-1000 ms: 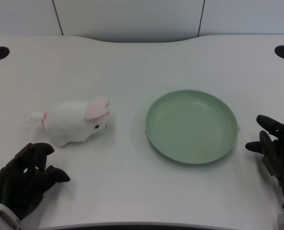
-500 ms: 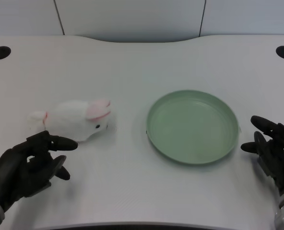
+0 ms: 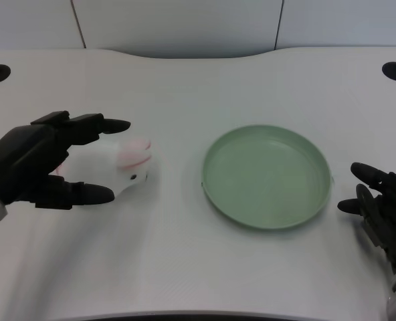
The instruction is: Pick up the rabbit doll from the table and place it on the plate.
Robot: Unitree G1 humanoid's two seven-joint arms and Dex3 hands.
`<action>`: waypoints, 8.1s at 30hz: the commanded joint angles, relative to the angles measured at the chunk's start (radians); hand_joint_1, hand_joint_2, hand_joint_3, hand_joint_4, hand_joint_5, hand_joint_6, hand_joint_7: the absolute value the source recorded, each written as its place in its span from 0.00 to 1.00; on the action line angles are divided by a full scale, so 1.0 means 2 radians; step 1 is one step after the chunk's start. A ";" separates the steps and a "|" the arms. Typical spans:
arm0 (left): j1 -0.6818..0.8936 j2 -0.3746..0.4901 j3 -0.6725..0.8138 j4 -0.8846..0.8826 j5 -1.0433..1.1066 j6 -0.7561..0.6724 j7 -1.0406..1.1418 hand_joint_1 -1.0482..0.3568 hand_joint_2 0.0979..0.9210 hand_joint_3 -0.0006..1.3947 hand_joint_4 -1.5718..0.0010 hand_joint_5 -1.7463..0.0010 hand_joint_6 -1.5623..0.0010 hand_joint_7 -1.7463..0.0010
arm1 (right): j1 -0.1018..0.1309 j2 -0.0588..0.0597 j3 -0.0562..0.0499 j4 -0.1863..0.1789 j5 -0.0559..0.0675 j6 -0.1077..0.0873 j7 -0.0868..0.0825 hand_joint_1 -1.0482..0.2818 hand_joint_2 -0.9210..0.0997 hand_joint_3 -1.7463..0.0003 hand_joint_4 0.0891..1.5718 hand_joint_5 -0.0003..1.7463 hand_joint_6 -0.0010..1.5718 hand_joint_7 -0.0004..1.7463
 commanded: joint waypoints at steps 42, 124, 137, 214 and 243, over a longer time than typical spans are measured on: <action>-0.335 -0.112 -0.304 0.537 0.213 0.152 0.102 0.00 0.98 0.01 1.00 1.00 1.00 1.00 | 0.025 -0.007 -0.006 -0.002 0.009 -0.039 0.015 0.50 0.00 0.81 0.47 0.58 0.54 0.19; -0.435 -0.320 -0.304 0.534 0.159 0.098 0.199 0.56 0.92 0.13 0.54 0.09 0.58 0.18 | 0.020 0.016 -0.009 0.009 0.024 -0.048 0.033 0.51 0.00 0.83 0.51 0.62 0.55 0.19; -0.434 -0.319 -0.316 0.542 0.171 0.114 0.199 0.41 0.94 0.03 0.61 0.15 0.64 0.27 | 0.025 0.018 -0.006 0.005 0.020 -0.047 0.025 0.51 0.00 0.82 0.51 0.61 0.55 0.19; 0.152 -0.151 0.104 0.015 -0.403 0.225 -0.034 0.33 1.00 0.37 0.64 0.12 0.70 0.34 | 0.025 0.011 -0.008 -0.014 0.030 -0.031 0.062 0.53 0.00 0.80 0.48 0.64 0.54 0.18; 0.156 -0.178 0.130 0.003 -0.447 0.310 -0.061 0.32 1.00 0.40 0.54 0.00 0.64 0.08 | 0.008 -0.004 0.004 0.004 0.007 -0.027 0.035 0.49 0.00 0.79 0.46 0.60 0.51 0.21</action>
